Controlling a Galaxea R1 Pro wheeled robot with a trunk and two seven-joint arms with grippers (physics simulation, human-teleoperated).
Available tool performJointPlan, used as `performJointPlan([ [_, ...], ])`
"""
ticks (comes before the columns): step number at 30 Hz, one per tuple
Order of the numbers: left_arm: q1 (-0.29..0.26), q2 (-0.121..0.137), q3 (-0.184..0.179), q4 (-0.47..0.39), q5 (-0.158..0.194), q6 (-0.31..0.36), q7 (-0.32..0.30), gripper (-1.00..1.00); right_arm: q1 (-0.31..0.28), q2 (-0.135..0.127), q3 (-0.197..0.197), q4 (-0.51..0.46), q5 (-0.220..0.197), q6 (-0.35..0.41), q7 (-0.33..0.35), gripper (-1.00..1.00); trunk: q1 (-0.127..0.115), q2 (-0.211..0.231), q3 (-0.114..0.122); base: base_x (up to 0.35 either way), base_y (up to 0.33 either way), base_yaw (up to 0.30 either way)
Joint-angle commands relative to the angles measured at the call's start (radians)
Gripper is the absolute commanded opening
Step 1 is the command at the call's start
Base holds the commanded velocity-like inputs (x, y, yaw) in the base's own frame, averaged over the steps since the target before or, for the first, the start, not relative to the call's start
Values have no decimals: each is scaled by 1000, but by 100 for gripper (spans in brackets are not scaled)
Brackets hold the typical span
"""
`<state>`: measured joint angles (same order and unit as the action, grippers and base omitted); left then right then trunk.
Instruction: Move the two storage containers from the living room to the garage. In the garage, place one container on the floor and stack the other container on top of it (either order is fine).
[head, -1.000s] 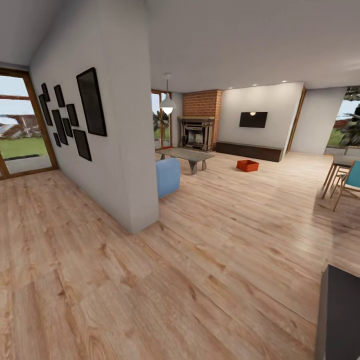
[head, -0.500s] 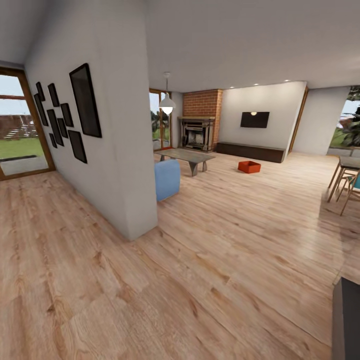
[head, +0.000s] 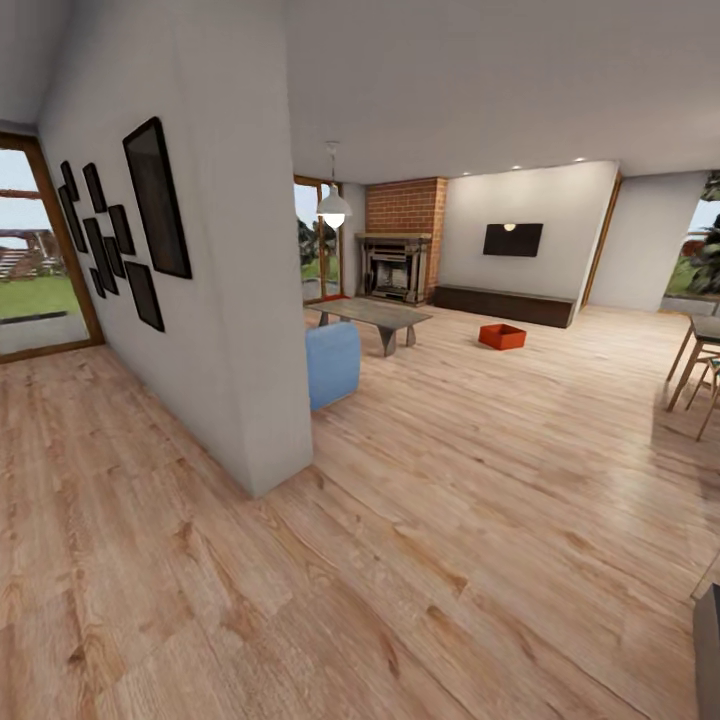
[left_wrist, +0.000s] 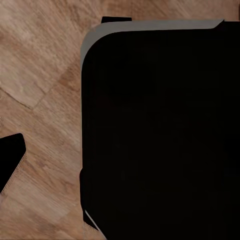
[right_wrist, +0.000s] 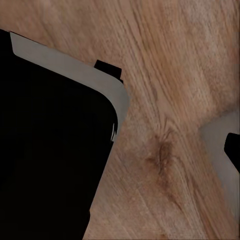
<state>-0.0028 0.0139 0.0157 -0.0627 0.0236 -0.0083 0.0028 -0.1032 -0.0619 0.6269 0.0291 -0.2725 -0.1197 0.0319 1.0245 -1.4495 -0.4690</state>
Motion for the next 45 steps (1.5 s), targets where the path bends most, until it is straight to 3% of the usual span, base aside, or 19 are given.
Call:
performJointPlan([
  [1,0,0,1,0,2,-1,0,100,-1,0,8,3,-10,-6,3,100,1,0,-1,321,0,0],
  [16,0,1,1,0,2,0,0,100,-1,0,8,3,-11,-6,3,100,1,0,-1,322,0,-17],
  [45,0,1,1,0,2,1,0,100,-1,0,8,3,-11,-6,3,100,1,0,-1,322,0,-239],
])
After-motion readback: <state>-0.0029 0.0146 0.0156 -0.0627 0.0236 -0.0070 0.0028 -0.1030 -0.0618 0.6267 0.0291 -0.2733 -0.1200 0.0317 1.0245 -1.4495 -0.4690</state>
